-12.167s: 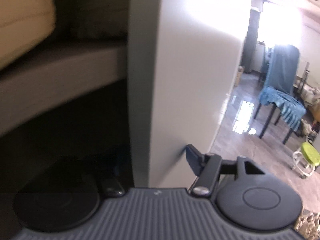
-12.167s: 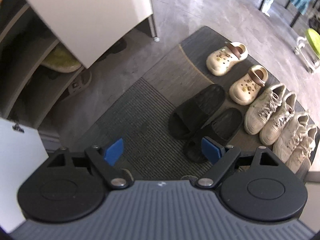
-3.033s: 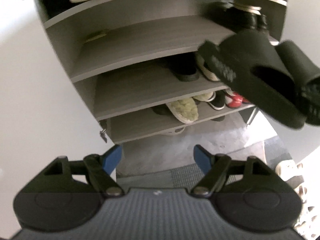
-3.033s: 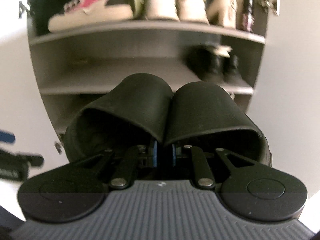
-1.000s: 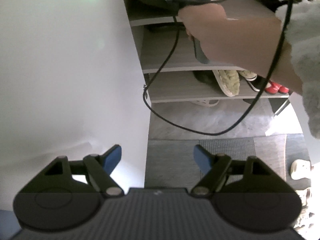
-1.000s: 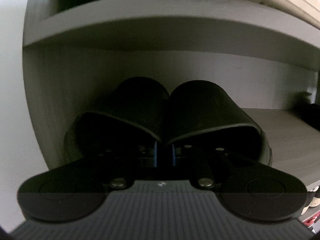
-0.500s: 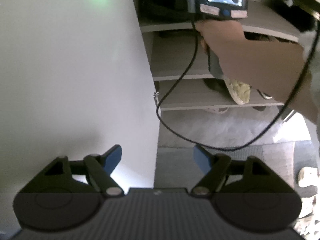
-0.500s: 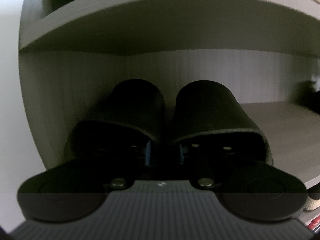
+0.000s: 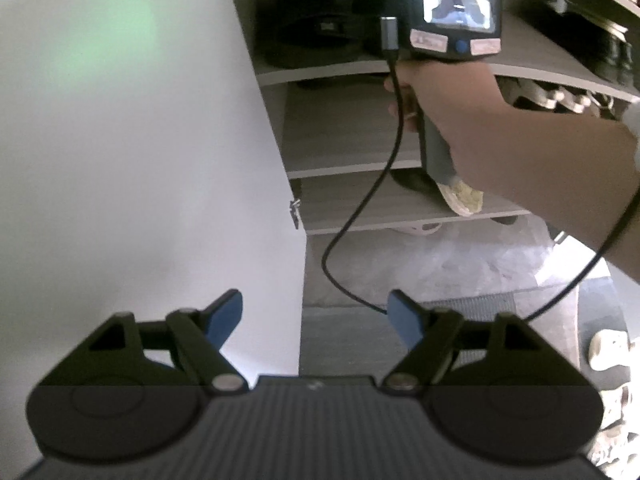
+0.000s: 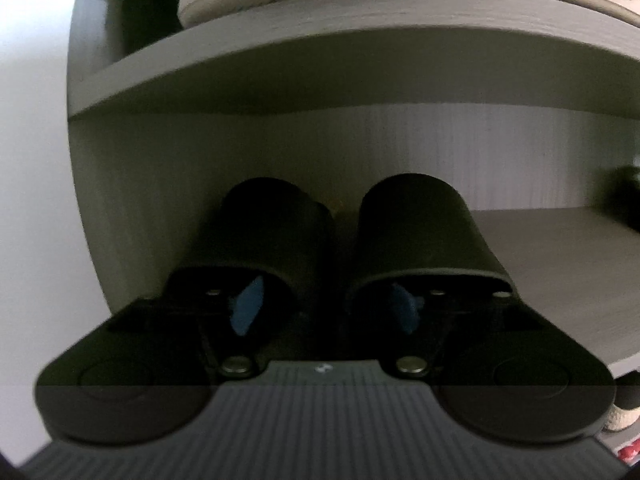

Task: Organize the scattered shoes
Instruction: 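Set the black slides on a cabinet shelf and open the right tool, then withdraw the right tool from the cabinet shelf, then lower the right tool onto the two beige clogs on the mat, then close the right tool on both beige clogs together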

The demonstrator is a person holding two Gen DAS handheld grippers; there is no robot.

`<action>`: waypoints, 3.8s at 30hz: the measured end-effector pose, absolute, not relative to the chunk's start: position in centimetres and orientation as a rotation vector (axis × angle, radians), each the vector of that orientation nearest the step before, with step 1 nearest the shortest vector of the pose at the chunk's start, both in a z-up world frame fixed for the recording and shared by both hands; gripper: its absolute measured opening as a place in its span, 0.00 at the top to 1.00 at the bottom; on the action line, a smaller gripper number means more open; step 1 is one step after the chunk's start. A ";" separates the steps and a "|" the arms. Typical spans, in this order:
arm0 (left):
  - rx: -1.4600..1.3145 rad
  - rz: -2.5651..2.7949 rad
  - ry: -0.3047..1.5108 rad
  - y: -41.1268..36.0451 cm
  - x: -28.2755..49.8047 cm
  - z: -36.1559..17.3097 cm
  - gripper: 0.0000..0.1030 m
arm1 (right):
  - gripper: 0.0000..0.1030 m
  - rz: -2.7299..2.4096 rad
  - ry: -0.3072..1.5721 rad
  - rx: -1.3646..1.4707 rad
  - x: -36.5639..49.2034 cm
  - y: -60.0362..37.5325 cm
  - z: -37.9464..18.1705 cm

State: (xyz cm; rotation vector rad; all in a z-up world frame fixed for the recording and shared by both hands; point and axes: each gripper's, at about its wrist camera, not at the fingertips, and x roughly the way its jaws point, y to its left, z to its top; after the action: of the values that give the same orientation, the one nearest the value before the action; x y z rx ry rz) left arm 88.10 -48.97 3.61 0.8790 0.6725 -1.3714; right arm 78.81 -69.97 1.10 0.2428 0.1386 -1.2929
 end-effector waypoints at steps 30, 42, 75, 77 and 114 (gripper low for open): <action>1.092 -2.190 0.266 -40.8 67.4 10.9 0.19 | 0.18 -2.063 0.297 0.622 53.3 -38.5 1.7; 1.223 -2.346 0.199 -31.2 52.3 9.2 0.19 | 0.18 -2.424 0.159 0.937 41.6 -20.8 -1.4; 1.590 -2.372 0.206 -36.4 32.2 -7.9 0.19 | 0.26 -2.290 -0.317 1.712 9.9 -30.4 -35.7; 1.562 -2.316 0.329 -36.9 31.6 -9.1 0.19 | 0.35 -2.263 -0.347 1.732 9.1 -31.6 -37.5; 1.660 -2.282 0.434 -35.3 29.2 -10.9 0.19 | 0.59 -1.894 -0.323 2.311 8.6 -33.5 -43.7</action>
State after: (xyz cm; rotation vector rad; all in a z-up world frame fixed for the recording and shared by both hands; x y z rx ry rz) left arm 29.24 -35.29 -10.94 1.6601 0.4344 -2.2824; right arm 8.62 -33.54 -43.68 2.3112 -0.3231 -1.8939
